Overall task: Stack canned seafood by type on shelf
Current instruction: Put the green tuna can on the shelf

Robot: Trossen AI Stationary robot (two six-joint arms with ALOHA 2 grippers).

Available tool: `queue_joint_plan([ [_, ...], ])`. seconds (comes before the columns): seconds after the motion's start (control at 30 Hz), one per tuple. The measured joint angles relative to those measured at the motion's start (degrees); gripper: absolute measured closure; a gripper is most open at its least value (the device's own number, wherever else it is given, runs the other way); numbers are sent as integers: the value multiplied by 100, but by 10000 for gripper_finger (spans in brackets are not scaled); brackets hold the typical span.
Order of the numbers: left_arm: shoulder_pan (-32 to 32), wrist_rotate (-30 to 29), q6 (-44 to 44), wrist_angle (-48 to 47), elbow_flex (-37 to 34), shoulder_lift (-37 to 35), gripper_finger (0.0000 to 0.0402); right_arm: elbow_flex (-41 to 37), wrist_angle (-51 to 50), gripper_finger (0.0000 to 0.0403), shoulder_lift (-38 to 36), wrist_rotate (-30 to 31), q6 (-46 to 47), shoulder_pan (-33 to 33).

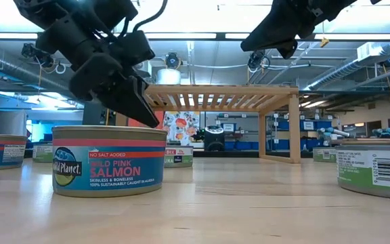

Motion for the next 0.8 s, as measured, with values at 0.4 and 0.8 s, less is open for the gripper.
queue_joint_plan([
  [0.4,-156,-214,345,388,0,551,260,0,7,386,0,0,-9,0],
  [0.8,-159,-700,633,317,425,1243,274,0,4,391,0,0,-13,0],
])
